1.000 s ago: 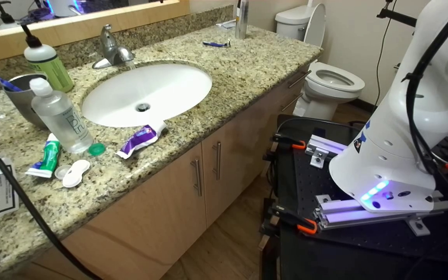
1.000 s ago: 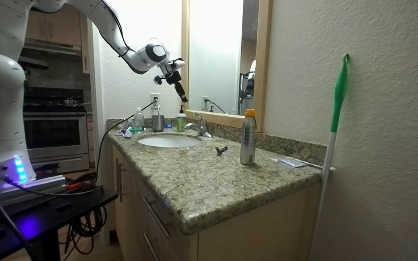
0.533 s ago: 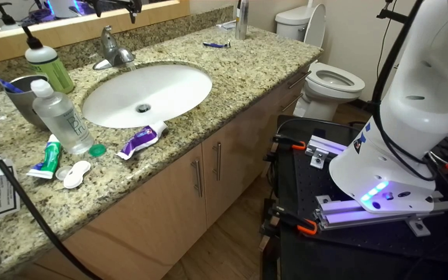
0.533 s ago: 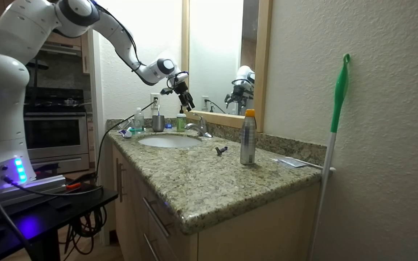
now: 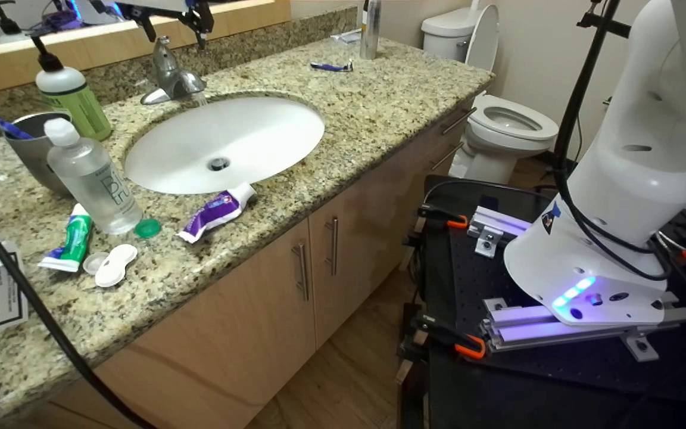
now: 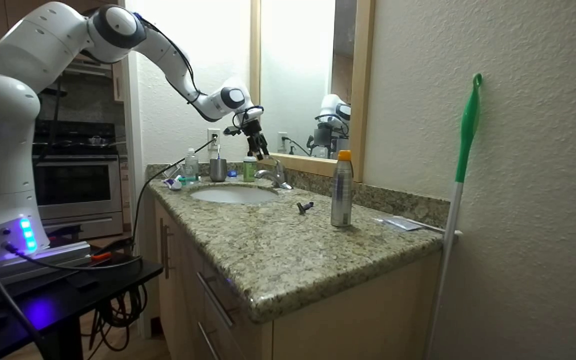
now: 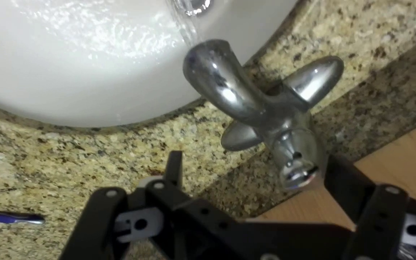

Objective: Close the tap

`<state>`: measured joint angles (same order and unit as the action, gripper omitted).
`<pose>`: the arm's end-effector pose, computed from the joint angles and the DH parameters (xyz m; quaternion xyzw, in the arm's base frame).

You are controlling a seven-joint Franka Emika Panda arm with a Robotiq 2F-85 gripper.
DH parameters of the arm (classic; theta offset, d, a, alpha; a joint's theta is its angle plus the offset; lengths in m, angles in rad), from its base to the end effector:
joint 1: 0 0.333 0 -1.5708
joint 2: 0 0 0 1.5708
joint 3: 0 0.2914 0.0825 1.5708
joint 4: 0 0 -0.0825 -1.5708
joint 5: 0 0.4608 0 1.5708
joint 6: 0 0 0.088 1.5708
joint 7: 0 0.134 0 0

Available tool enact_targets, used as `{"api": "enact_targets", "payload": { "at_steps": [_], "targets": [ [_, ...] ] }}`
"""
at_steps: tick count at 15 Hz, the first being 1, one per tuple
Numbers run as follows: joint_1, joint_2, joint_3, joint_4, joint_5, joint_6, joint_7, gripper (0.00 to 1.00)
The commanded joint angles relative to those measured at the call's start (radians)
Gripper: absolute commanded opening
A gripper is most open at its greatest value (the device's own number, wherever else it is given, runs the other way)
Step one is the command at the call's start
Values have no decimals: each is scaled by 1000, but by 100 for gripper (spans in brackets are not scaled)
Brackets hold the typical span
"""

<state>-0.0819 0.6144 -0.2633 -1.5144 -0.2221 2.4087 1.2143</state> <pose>0.7533 -0.2491 0.2602 0.7640 -0.6092 0.1968 0.0805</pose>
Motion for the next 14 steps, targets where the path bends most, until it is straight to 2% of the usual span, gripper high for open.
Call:
{"api": "enact_targets", "payload": {
  "at_steps": [1,4,9,11,14],
  "targets": [
    [-28,-4,35,10,89,-140,-126,100],
    [-27,1,23,25,114,-225,-151,100],
    [-43,-77,25,-35,145,29,-158,100],
    [-60,-82,34,-14,205,45,-178,100],
    [-67,-76,6,22,221,18,-161,100]
  ]
}}
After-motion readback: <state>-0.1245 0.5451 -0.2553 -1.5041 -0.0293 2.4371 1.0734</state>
